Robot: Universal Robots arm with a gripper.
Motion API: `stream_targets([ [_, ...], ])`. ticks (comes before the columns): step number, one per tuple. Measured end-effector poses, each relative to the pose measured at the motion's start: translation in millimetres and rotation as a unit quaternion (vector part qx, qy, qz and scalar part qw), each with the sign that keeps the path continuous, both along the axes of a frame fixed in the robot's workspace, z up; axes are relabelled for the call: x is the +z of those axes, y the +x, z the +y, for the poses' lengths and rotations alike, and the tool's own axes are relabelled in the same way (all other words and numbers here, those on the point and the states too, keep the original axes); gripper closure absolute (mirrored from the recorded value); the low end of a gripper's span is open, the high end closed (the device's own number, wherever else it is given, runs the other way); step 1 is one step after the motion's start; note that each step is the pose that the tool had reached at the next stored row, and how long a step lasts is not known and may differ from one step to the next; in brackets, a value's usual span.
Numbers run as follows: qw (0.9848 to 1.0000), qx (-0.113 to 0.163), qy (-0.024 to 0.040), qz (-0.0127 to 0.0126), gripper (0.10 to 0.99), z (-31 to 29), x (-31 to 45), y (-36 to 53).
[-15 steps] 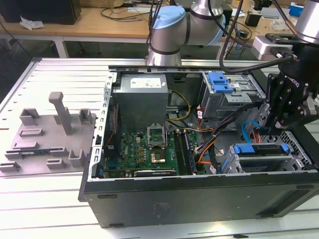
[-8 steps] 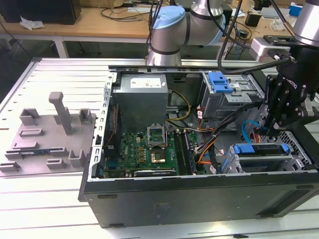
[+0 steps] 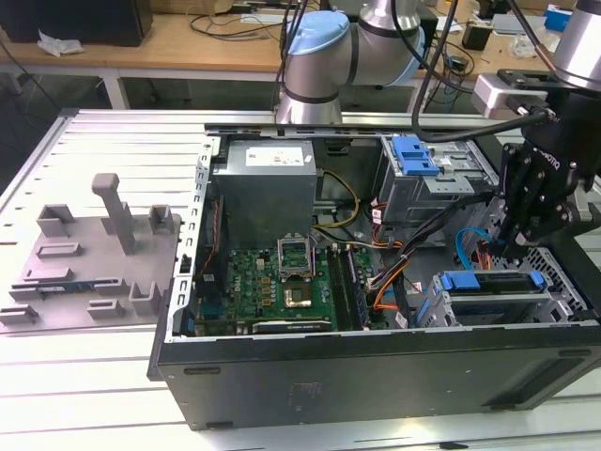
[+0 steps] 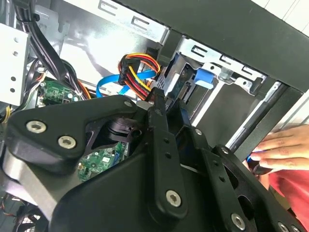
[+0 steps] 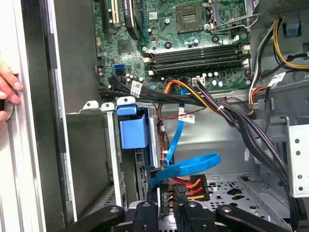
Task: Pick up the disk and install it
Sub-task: 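Insert the first disk wire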
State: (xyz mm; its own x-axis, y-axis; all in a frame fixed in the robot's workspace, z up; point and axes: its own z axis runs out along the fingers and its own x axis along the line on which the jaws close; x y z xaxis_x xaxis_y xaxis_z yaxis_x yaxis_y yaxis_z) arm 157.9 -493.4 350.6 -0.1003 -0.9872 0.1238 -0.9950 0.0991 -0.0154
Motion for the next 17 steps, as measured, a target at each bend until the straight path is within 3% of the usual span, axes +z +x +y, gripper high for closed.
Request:
stream_targets([
  [6,1.0,0.002,-0.0001,0.0,0.82,2.8,0.0,0.0],
  [7,1.0,0.003,-0.0001,0.0,0.898,3.3,-0.1,-0.1],
  [9,1.0,0.004,-0.0001,0.0,0.922,3.4,0.0,0.0],
  [17,1.0,0.004,-0.0001,0.0,0.922,3.5,0.0,-0.1],
])
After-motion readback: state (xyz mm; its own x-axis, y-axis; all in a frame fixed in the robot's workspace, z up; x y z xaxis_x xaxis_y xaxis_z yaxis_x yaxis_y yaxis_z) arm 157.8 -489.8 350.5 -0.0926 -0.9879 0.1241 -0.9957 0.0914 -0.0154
